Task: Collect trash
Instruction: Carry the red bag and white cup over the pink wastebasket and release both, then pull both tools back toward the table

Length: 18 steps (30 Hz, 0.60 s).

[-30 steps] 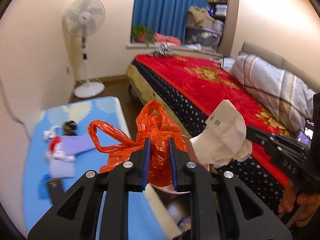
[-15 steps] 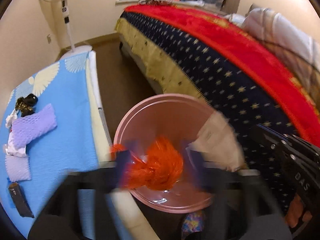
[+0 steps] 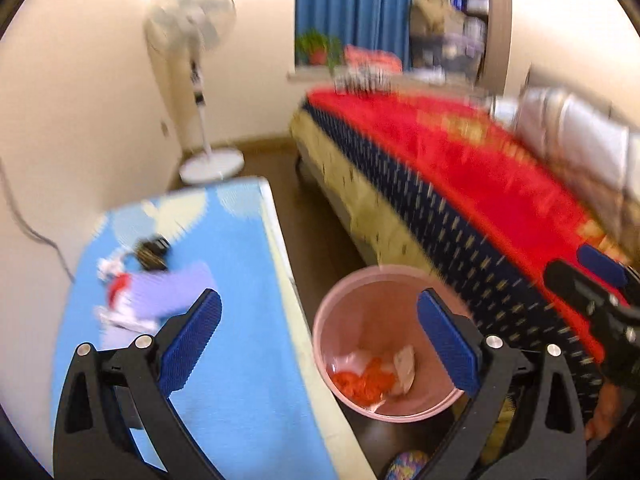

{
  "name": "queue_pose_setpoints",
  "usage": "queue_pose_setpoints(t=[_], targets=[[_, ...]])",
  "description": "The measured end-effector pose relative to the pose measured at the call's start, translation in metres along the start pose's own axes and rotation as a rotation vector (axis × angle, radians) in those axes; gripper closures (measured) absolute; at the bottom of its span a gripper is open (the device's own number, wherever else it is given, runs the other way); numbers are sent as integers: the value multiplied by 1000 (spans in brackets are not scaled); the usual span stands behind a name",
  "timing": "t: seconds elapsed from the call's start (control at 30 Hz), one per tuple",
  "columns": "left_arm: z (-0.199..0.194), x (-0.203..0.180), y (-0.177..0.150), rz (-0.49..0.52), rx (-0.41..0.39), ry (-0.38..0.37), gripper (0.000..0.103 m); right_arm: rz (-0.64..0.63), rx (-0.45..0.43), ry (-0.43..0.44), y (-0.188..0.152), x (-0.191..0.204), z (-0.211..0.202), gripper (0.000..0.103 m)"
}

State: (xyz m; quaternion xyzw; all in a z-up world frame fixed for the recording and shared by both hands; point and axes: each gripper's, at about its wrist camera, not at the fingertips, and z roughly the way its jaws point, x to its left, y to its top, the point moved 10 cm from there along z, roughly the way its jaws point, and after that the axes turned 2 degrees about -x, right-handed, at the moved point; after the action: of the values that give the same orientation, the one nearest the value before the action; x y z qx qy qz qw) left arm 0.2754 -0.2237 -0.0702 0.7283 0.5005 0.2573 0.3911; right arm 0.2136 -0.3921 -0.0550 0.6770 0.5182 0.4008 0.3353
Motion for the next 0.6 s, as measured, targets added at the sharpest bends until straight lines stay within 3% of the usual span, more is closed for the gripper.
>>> queue_pose_setpoints(t=[0.1,0.2,0.33,0.53,0.6], targets=[[-64,18,11,-11,-82,9,8,-9,-75,63,22,38,-45,5],[-119,46,-1,-28,-100,58,8,-9,-80,126,19,79,-79,5],[-180,81,-38,-44,-94,119,8,-37,-54,202,-12,130,-113,5],[-239,130,-101,-87,-77,277,8,-93,28,271,-73,185,-147,5],[-252,140,-117,-108,-68,297,8,-118,57,278,-93,197,-155,5]])
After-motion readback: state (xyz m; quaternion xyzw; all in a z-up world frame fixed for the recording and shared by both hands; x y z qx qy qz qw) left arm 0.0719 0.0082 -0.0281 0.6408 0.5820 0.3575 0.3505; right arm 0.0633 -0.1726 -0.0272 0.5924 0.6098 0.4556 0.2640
